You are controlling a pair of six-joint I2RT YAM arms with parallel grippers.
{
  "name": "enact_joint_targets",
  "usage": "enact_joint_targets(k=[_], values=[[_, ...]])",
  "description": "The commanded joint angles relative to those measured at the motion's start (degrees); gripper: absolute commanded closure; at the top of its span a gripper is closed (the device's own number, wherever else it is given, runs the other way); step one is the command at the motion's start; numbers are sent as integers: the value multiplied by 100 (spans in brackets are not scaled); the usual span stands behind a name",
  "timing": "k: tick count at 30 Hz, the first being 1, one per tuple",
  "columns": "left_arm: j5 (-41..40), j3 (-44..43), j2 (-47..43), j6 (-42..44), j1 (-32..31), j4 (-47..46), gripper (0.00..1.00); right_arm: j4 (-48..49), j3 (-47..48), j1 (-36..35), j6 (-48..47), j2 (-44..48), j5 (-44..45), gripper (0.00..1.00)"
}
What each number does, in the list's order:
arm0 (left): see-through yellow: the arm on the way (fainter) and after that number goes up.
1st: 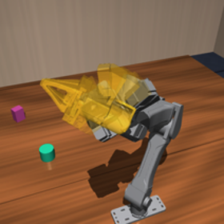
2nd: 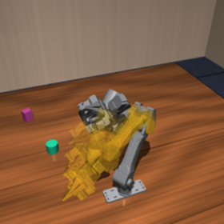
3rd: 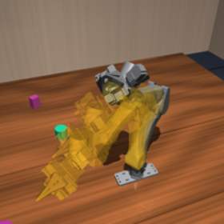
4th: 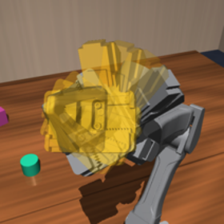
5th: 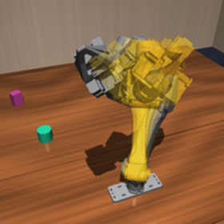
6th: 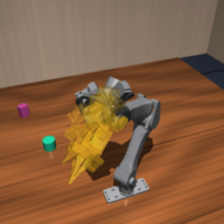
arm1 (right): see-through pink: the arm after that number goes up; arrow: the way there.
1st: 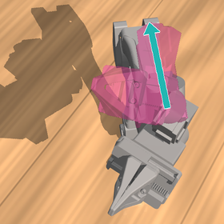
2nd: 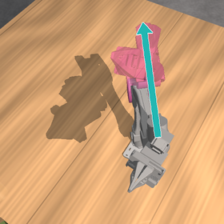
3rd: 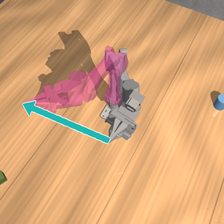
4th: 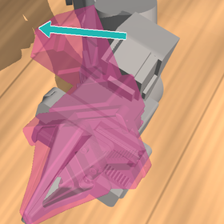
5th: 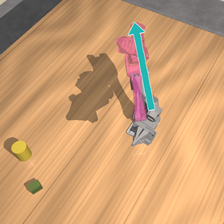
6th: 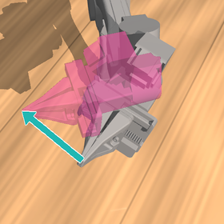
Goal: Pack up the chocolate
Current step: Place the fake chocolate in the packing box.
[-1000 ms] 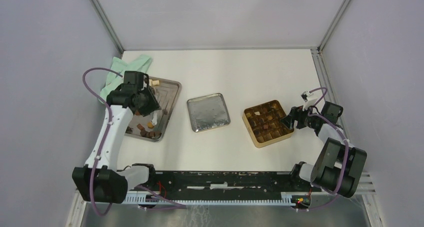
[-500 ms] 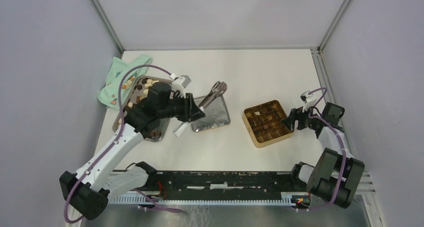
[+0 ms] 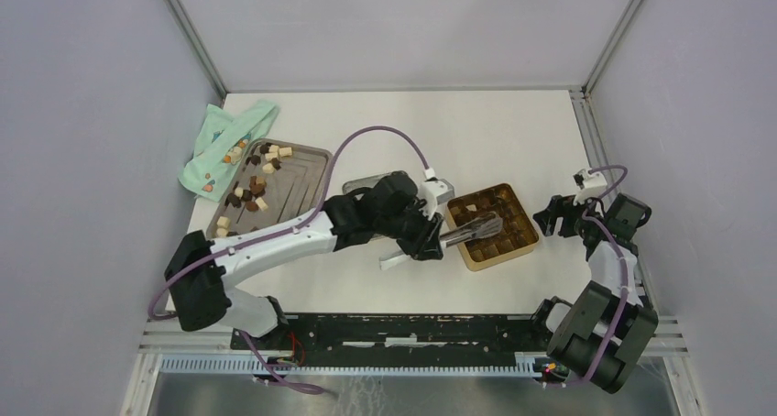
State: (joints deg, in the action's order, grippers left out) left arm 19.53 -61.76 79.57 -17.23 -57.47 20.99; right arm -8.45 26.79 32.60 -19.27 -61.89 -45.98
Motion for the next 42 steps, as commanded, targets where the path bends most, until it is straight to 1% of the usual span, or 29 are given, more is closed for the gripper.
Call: enact_joint_targets(k=[1, 6, 14, 17, 22, 25, 31, 35, 38, 42], values=[[-346, -757, 476, 628, -342, -143, 98, 363, -125, 173, 204, -25, 27, 22], [-472, -1139, 1034, 675, -468, -23, 98, 410, -156, 228, 222, -145, -12, 23], [-823, -2024, 1892, 568, -490, 587, 95, 441, -209, 251, 213, -157, -52, 22], [-907, -2339, 2112, 582, -495, 870, 95, 456, -224, 263, 211, -148, -69, 22], [-1208, -2516, 2231, 611, -523, 998, 94, 454, -232, 284, 212, -111, -96, 22], [-1293, -2698, 2386, 640, -550, 1252, 92, 465, -235, 297, 213, -109, -113, 22], [-1380, -2845, 2506, 688, -652, 1425, 84, 463, -244, 316, 222, -100, -140, 22], [-1505, -2898, 2524, 699, -697, 1475, 78, 462, -250, 319, 222, -78, -157, 22], [-1624, -2952, 2518, 727, -729, 1497, 70, 459, -253, 322, 222, -69, -175, 23], [-1654, -3045, 2535, 808, -765, 1556, 66, 465, -255, 335, 221, -71, -175, 22]])
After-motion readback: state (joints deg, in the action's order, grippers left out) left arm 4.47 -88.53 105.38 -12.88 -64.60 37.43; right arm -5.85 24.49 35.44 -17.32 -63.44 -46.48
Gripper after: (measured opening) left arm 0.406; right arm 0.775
